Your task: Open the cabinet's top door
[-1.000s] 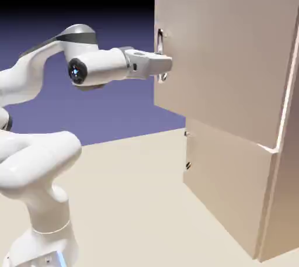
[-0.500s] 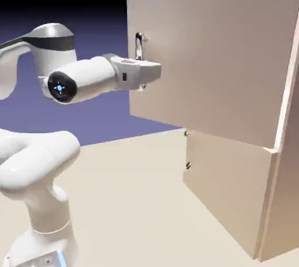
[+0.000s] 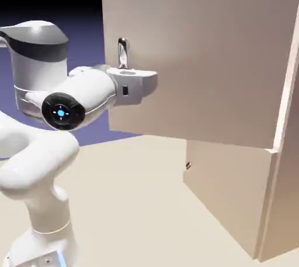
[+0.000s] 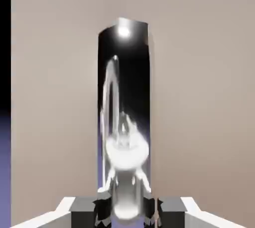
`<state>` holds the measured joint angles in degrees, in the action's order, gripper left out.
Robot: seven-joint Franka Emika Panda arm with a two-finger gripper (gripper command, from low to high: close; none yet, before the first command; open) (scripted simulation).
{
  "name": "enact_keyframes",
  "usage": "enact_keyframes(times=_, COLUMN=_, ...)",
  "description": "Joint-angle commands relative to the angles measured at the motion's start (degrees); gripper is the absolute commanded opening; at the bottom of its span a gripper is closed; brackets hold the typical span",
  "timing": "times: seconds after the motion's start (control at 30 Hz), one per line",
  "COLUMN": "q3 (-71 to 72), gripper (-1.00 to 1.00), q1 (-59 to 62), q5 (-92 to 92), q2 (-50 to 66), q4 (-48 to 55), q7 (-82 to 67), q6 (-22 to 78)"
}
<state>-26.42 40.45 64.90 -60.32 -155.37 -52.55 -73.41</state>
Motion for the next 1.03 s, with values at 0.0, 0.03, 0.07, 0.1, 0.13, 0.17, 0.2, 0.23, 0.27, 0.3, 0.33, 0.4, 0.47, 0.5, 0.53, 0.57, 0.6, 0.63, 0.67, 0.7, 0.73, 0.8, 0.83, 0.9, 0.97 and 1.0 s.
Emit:
enact_keyframes(times=0.0, q3=-1.9, gripper=-1.0, q1=-1.2, q5=-1.6, q2=2.1, q4=1.7, q7=-0.9, q6=1.6)
enact_keyframes(times=0.03, q3=-3.8, gripper=-1.0, q1=-2.5, q5=-3.1, q2=4.2, q4=3.5, q7=-1.8, q6=3.3)
enact_keyframes(times=0.07, q3=-5.7, gripper=-1.0, q1=-3.9, q5=-4.6, q2=6.2, q4=5.4, q7=-2.7, q6=5.0)
enact_keyframes(times=0.1, q3=-7.6, gripper=-1.0, q1=-5.4, q5=-6.0, q2=8.3, q4=7.3, q7=-3.6, q6=6.8)
enact_keyframes(times=0.13, q3=-9.5, gripper=-1.0, q1=-7.0, q5=-7.3, q2=10.4, q4=9.3, q7=-4.4, q6=8.6)
enact_keyframes(times=0.17, q3=-11.5, gripper=-1.0, q1=-8.7, q5=-8.5, q2=12.5, q4=11.4, q7=-5.3, q6=10.4)
enact_keyframes(times=0.2, q3=-13.4, gripper=-1.0, q1=-10.4, q5=-9.6, q2=14.5, q4=13.5, q7=-6.2, q6=12.2)
enact_keyframes(times=0.23, q3=-15.3, gripper=-1.0, q1=-12.1, q5=-10.6, q2=16.4, q4=15.5, q7=-7.0, q6=14.0)
enact_keyframes(times=0.27, q3=-17.1, gripper=-1.0, q1=-13.9, q5=-11.5, q2=18.4, q4=17.6, q7=-7.9, q6=15.8)
enact_keyframes(times=0.3, q3=-19.0, gripper=-1.0, q1=-15.7, q5=-12.3, q2=20.3, q4=19.7, q7=-8.7, q6=17.6)
enact_keyframes(times=0.33, q3=-20.9, gripper=-1.0, q1=-17.5, q5=-13.1, q2=22.1, q4=21.8, q7=-9.6, q6=19.4)
enact_keyframes(times=0.4, q3=-24.9, gripper=-1.0, q1=-21.4, q5=-14.4, q2=25.8, q4=25.9, q7=-11.4, q6=23.0)
enact_keyframes(times=0.47, q3=-29.0, gripper=-1.0, q1=-25.4, q5=-15.4, q2=29.4, q4=30.0, q7=-13.2, q6=26.5)
enact_keyframes(times=0.5, q3=-31.1, gripper=-1.0, q1=-27.3, q5=-15.9, q2=31.1, q4=31.9, q7=-14.1, q6=28.2)
enact_keyframes(times=0.53, q3=-33.2, gripper=-1.0, q1=-29.3, q5=-16.2, q2=32.6, q4=33.7, q7=-15.0, q6=29.8)
enact_keyframes(times=0.57, q3=-35.3, gripper=-1.0, q1=-31.3, q5=-16.5, q2=34.1, q4=35.4, q7=-15.9, q6=31.3)
enact_keyframes(times=0.6, q3=-37.3, gripper=-1.0, q1=-33.2, q5=-16.8, q2=35.5, q4=37.0, q7=-16.7, q6=32.7)
enact_keyframes(times=0.63, q3=-39.4, gripper=-1.0, q1=-35.2, q5=-17.1, q2=36.7, q4=38.4, q7=-17.5, q6=34.0)
enact_keyframes(times=0.67, q3=-41.5, gripper=-1.0, q1=-37.2, q5=-17.3, q2=37.8, q4=39.8, q7=-18.2, q6=35.2)
enact_keyframes(times=0.7, q3=-43.6, gripper=-1.0, q1=-39.2, q5=-17.5, q2=38.7, q4=41.0, q7=-18.8, q6=36.2)
enact_keyframes(times=0.73, q3=-45.6, gripper=-1.0, q1=-41.3, q5=-17.7, q2=39.4, q4=42.1, q7=-19.2, q6=37.0)
enact_keyframes(times=0.8, q3=-49.6, gripper=-1.0, q1=-45.4, q5=-18.1, q2=40.1, q4=44.0, q7=-19.8, q6=38.3)
enact_keyframes(times=0.83, q3=-51.5, gripper=-1.0, q1=-47.5, q5=-18.3, q2=40.3, q4=44.8, q7=-19.9, q6=38.7)
enact_keyframes(times=0.9, q3=-55.1, gripper=-1.0, q1=-51.7, q5=-18.7, q2=40.1, q4=46.3, q7=-19.7, q6=39.2)
enact_keyframes(times=0.97, q3=-58.4, gripper=-1.0, q1=-55.8, q5=-19.2, q2=39.1, q4=47.8, q7=-19.0, q6=39.4)
enact_keyframes(times=1.0, q3=-59.9, gripper=-1.0, q1=-57.9, q5=-19.5, q2=38.4, q4=48.6, q7=-18.5, q6=39.5)
